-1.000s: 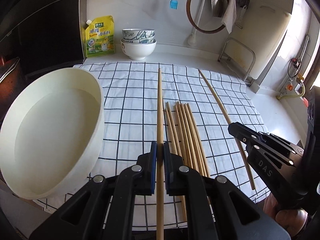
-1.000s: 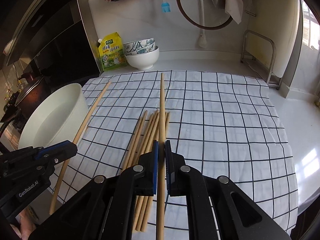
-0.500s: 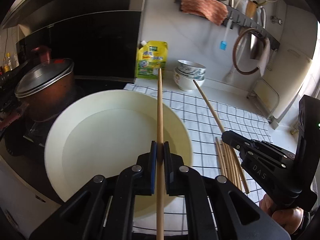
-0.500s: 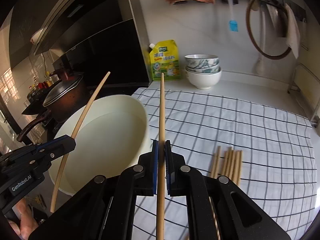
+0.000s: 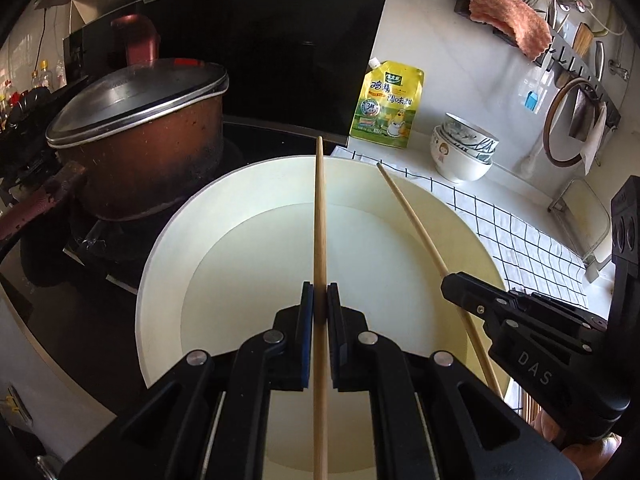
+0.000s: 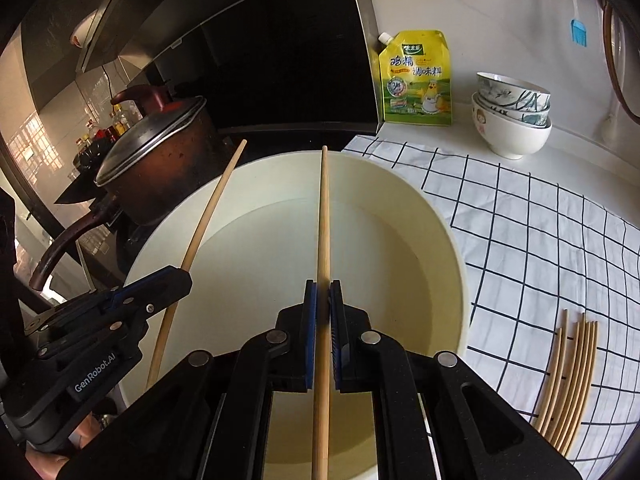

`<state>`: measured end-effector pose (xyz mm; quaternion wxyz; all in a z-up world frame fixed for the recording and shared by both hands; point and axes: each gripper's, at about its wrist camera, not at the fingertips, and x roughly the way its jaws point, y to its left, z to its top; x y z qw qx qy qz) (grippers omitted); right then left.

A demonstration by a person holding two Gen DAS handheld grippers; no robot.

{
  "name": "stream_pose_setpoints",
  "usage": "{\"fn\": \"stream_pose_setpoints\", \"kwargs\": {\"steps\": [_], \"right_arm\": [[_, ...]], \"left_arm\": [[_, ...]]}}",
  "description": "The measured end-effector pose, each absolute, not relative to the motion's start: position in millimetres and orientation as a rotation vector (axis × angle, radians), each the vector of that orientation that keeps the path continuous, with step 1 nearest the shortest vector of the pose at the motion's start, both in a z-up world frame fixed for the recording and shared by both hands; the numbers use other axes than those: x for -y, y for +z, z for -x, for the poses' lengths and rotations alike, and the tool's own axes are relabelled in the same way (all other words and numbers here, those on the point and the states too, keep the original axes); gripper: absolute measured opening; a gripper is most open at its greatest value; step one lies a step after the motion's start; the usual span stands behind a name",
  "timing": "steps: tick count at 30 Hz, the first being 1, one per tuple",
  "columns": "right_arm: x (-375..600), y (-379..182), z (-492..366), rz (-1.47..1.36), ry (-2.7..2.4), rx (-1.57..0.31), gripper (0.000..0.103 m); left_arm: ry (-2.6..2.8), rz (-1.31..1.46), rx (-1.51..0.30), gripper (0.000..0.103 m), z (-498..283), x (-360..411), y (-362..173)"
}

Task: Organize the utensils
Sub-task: 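Lower the chopstick into the basin and open the right gripper, then withdraw the right gripper from the basin back over the chopsticks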

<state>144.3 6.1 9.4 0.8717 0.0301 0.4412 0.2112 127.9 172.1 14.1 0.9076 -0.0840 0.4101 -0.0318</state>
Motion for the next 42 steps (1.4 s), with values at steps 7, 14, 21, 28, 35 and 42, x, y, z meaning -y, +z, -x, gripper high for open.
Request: {"fn": "stream_pose_setpoints", "kwargs": {"steps": [7, 14, 21, 28, 35, 42], "right_arm": [[-14.2, -11.7, -154.6, -0.055, 0.420, -0.991, 0.006], [-13.4, -17.9, -157.1, -0.047, 0.409, -1.009, 0.007], [-8.1, -9.2, -151.2, -0.052, 0.399, -0.973, 0.018], [-1.1, -2.4, -139.9, -0.068, 0.403, -0.947, 0.018], [7.1, 3.8, -123.2, -0.087, 0.410, -0.922, 0.020], [21.5, 10.9, -106.4, -0.123, 0.426, -0.900, 0.026]], "left_arm": [[-0.082, 0.177, -0.911, 0.008, -140.4, -174.4, -12.3], [-0.081, 0.189, -0.944, 0.008, -145.2, -176.5, -23.3], [-0.041, 0.194, -0.906, 0.055, -137.7, -181.6, -16.0], [-0.020, 0.197, -0.892, 0.055, -126.4, -183.0, -10.3], [-0.004, 0.191, -0.889, 0.061, -112.9, -180.9, -6.2], [0.003, 0.169, -0.877, 0.065, -96.4, -173.0, 2.3]]}}
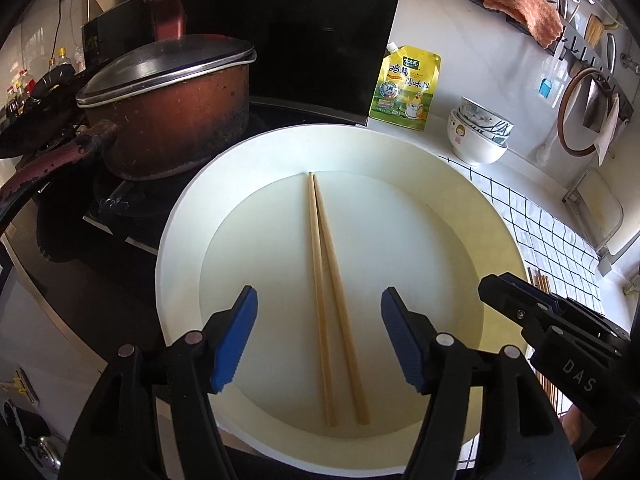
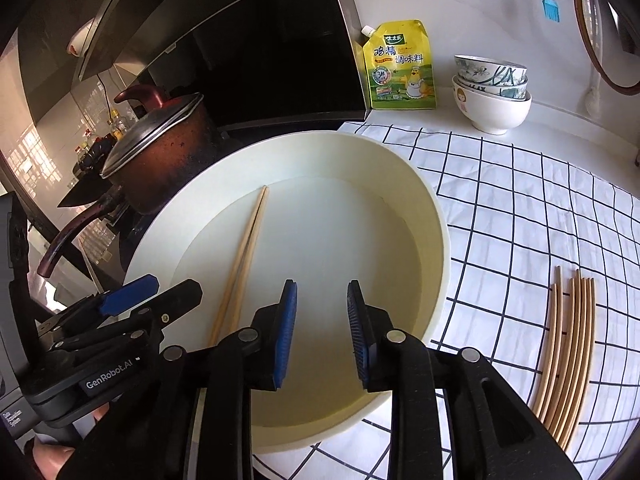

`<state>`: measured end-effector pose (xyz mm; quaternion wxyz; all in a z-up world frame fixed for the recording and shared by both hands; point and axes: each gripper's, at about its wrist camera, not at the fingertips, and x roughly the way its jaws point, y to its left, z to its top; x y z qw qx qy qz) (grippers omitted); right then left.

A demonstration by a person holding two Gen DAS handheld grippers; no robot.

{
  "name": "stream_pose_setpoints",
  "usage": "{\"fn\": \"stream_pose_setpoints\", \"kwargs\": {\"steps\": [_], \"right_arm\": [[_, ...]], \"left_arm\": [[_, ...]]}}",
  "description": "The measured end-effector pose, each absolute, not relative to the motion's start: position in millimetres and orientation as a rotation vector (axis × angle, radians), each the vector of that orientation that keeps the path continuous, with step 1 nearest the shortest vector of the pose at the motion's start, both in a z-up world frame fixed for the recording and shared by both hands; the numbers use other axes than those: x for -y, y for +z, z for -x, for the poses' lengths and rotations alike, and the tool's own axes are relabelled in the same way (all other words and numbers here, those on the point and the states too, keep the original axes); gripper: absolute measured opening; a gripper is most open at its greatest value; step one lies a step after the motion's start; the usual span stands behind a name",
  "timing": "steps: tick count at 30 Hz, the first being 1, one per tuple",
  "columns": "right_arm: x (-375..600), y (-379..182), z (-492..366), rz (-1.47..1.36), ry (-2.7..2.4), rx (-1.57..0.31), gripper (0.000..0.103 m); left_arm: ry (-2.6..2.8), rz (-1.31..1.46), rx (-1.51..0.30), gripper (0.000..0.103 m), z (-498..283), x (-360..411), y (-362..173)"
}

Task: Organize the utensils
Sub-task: 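Withdraw the right gripper from the basin back over the chopsticks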

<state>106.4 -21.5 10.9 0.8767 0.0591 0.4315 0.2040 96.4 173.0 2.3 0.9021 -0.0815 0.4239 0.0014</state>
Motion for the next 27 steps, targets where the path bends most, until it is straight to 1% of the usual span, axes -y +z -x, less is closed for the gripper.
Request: {"fn": "stream_pose_setpoints", "kwargs": {"steps": [1, 3, 7, 11, 15, 20, 24, 27], "right_arm": [[23.8, 11.7, -103.9, -0.126, 0.425, -0.898, 0.027], [29.3, 13.5, -99.1, -0.132, 0.423, -0.894, 0.027], [42.3, 17.9, -88.6, -0.137, 0.411, -0.879, 0.030], [58.3, 22.9, -79.5, -0.147, 0.388, -0.863, 0.031], [76.8, 27.4, -69.7, -0.153, 0.362, -0.845, 0.036], [102.0, 30.9, -56.7, -0.163, 0.326, -0.824, 0.038], [125.1, 31.6, -45.2, -0.175, 0.288, -0.812, 0.039], [144.3, 32.1, -37.2, -0.178, 0.256, -0.807, 0.041]], "left_arm": [[0.000, 0.170, -0.873, 0.068, -94.4, -171.8, 3.9], [-0.004, 0.162, -0.867, 0.069, -90.4, -166.4, 7.3], [-0.013, 0.147, -0.859, 0.069, -82.7, -154.8, 12.6], [-0.027, 0.137, -0.854, 0.070, -76.9, -141.8, 15.5], [-0.049, 0.133, -0.851, 0.070, -71.7, -128.4, 17.6], [-0.078, 0.121, -0.847, 0.070, -65.5, -109.9, 20.8], [-0.108, 0.114, -0.837, 0.076, -60.0, -94.2, 24.2], [-0.132, 0.109, -0.832, 0.076, -56.7, -80.4, 25.6]]}}
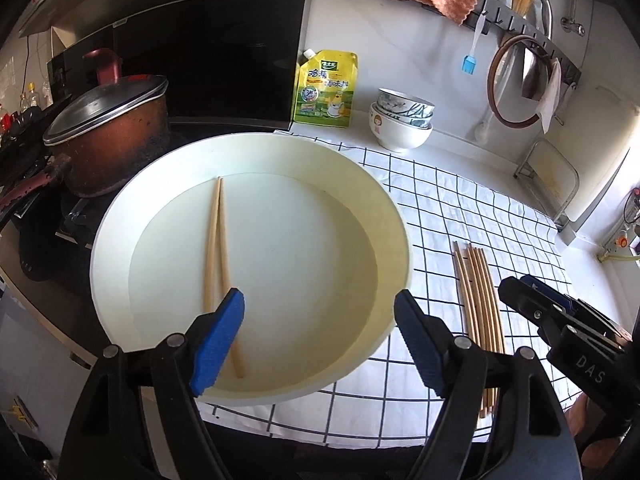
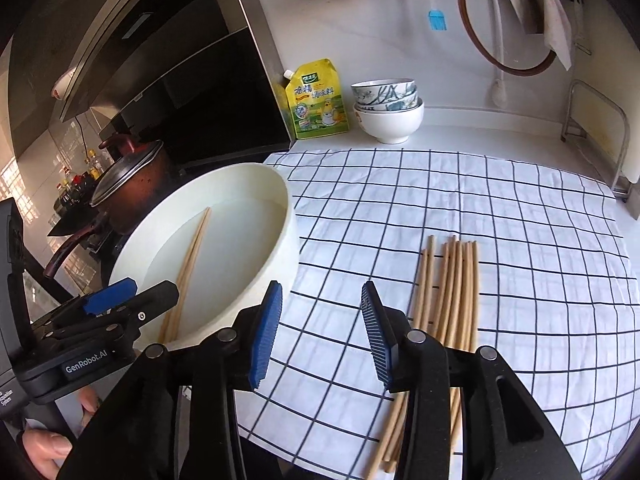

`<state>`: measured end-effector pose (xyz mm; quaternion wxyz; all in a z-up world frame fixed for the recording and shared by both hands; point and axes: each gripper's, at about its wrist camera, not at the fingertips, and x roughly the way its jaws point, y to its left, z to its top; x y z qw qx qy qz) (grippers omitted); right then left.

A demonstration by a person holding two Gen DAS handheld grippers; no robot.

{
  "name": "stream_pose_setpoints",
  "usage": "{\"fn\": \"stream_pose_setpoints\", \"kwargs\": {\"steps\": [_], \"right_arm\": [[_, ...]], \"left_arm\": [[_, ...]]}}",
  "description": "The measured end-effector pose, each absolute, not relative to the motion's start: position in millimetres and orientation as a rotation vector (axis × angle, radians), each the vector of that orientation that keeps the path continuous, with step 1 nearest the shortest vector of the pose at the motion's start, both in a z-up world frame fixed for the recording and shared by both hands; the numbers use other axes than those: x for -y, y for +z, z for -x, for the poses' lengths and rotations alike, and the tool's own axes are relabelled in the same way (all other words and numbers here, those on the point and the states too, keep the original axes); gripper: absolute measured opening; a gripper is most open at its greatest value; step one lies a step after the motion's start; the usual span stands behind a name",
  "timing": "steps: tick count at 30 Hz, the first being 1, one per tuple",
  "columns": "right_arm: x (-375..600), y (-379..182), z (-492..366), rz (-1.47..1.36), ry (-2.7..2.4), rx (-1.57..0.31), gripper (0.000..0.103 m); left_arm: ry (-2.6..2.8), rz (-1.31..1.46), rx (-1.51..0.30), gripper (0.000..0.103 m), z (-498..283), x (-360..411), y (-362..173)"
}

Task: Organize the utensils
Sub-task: 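Withdraw the right gripper from the basin back over the chopsticks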

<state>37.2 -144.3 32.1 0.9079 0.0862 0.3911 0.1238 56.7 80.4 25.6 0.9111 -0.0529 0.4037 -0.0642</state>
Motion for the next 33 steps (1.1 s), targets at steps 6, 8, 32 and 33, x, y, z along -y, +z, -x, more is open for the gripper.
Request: {"fn": "stream_pose_setpoints", "kwargs": {"steps": [6, 8, 32, 33], "right_arm": [[186.5, 23.0, -19.8, -0.192, 0.162, -0.812, 0.045], [201.0, 17.4, -13.6, -0.196, 0.125, -0.820, 0.045], [244.9, -50.2, -2.0, -0.168, 0.007, -0.931, 0.050], [244.2, -52.2, -3.5, -0.167, 0.008, -0.938, 0.049]], "left_arm": [[-0.197, 0.104, -0.835, 0.078, -51.4, -49.8, 24.1], [-0.218, 0.094, -0.835, 0.078, -49.0, -38.1, 22.5], [-0.291, 0.012, -0.921, 0.083, -48.1, 38.9, -26.6], [-0.288, 0.006, -0.924, 0.083, -48.9, 39.6, -28.3]]}}
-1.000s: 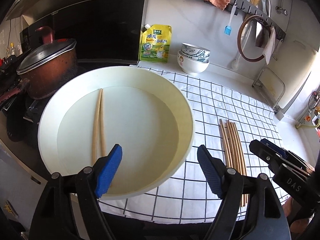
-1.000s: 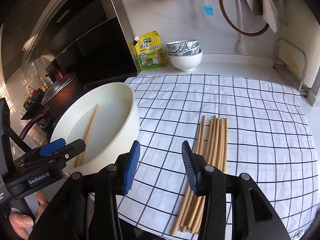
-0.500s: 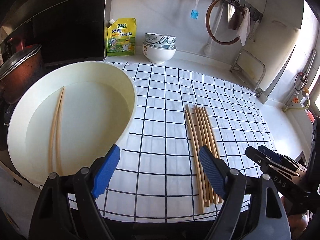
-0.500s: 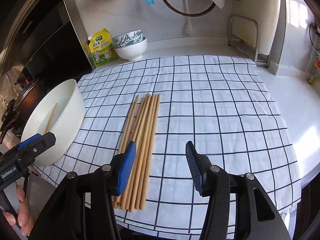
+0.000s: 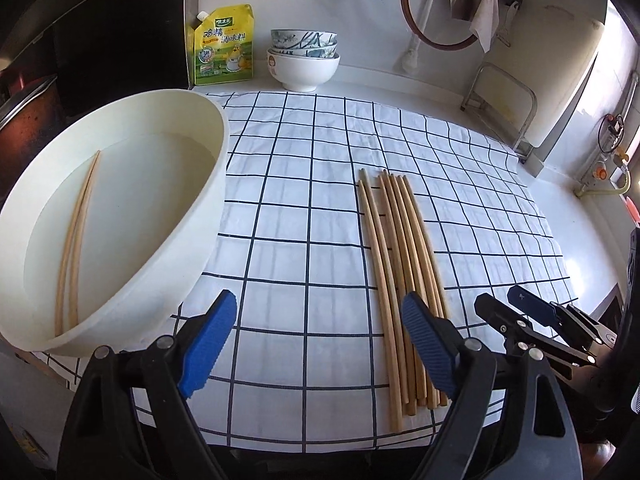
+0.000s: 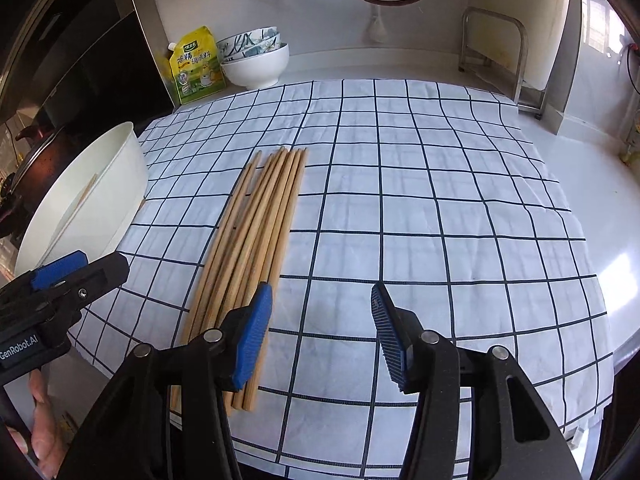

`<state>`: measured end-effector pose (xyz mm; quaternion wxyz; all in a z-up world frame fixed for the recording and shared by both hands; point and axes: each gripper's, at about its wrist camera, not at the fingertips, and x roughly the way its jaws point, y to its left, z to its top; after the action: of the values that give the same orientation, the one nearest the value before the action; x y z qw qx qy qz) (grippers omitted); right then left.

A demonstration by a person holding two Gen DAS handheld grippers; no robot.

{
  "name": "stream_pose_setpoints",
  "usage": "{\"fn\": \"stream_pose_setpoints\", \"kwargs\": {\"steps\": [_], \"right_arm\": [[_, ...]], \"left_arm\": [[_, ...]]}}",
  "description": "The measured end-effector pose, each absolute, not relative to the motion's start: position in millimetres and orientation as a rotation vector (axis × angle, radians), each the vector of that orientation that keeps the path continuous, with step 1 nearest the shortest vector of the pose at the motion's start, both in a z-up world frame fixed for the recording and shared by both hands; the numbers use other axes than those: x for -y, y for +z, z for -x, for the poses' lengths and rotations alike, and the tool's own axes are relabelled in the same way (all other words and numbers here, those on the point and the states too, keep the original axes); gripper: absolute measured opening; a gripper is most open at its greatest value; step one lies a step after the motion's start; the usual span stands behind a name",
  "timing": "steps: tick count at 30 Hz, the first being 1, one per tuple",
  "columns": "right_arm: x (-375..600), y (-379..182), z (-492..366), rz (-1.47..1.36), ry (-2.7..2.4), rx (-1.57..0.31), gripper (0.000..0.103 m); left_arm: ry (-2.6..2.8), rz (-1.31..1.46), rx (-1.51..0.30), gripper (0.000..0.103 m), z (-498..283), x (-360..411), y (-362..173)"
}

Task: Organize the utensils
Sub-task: 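Withdraw the right gripper from the basin back over the chopsticks, then lower the right gripper onto another chopstick and close it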

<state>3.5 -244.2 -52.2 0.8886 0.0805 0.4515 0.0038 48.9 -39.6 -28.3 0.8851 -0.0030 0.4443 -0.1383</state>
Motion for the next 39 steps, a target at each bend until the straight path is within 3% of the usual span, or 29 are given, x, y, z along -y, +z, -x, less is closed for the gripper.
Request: {"fn": "stream_pose_setpoints", "kwargs": {"steps": [39], "right_arm": [[227.1, -68.9, -13.5, -0.101, 0.039, -1.003, 0.051]], "left_arm": [[-0.257, -0.017, -0.961, 0.083, -59.1, 46.1, -45.9]]}}
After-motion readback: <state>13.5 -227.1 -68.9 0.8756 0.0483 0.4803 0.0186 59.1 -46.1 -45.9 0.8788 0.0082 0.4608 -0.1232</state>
